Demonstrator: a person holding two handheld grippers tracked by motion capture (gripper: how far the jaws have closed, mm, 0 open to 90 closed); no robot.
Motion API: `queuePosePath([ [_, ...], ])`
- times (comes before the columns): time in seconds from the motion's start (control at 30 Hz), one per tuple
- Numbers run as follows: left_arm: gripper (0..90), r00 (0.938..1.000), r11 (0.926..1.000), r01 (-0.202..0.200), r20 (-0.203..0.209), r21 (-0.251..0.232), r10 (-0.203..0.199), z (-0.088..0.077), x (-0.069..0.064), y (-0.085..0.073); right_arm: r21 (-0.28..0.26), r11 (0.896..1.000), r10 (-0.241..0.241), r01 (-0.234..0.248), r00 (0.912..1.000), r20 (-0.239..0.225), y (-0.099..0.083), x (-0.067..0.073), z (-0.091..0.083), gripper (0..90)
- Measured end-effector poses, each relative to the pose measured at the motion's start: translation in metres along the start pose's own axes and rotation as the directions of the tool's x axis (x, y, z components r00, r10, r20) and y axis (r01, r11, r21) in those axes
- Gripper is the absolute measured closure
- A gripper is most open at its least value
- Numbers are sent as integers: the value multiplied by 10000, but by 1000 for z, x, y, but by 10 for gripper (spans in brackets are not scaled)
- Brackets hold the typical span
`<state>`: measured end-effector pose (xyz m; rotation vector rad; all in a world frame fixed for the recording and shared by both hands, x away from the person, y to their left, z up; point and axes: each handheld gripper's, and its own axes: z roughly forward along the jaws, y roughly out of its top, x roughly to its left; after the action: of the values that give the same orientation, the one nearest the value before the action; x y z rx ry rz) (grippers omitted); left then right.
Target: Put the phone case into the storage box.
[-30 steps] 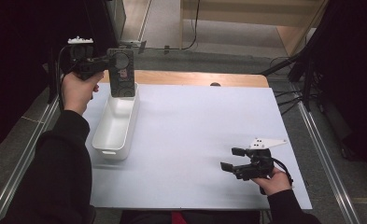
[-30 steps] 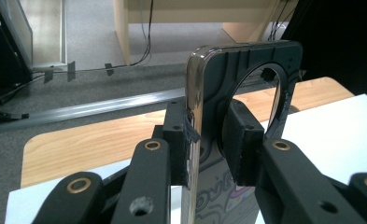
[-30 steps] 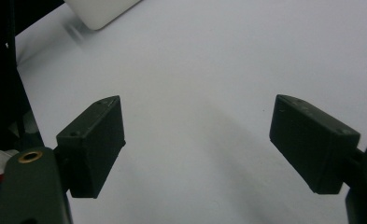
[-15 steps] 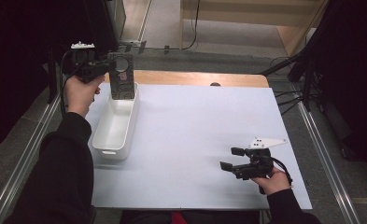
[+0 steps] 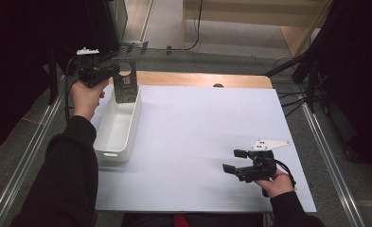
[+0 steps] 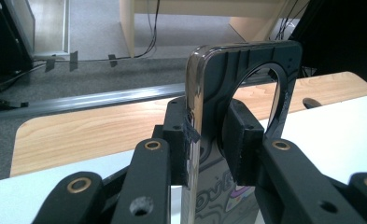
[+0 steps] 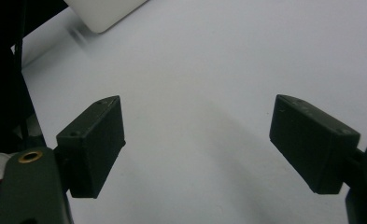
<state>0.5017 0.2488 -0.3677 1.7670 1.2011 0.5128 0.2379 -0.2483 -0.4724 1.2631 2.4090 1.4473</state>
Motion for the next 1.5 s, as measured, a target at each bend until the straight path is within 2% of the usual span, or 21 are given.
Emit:
queuePosePath([
  [0.2,719,10000,10000,43,83,-31,-42,3,8,-7,18,10000,-1,1,10000,-22,0,1,1,171],
  [0.4,718,9994,9997,246,227,-51,-245,8,12,-12,37,10000,-30,30,10000,-23,0,0,2,171],
  [0.5,720,9998,10000,22,222,6,-22,11,12,-14,88,10000,-21,21,10000,-31,0,1,3,171],
  [0.57,719,9999,10000,-63,114,57,62,12,13,-15,83,10000,-19,19,10000,-38,0,1,3,172],
  [0.8,719,9994,9995,-306,141,56,306,15,13,-18,116,9999,-28,29,10000,-32,0,1,4,171],
  [0.93,718,9998,9999,-121,187,110,119,18,14,-22,125,9999,-43,43,10000,-42,0,2,4,171],
  [1.2,717,9999,9999,-41,147,120,39,21,14,-27,149,9999,-63,64,10000,-74,1,1,6,171],
  [1.5,715,9999,9997,-115,106,195,112,24,13,-28,162,9998,-81,83,9999,-104,1,2,6,171],
])
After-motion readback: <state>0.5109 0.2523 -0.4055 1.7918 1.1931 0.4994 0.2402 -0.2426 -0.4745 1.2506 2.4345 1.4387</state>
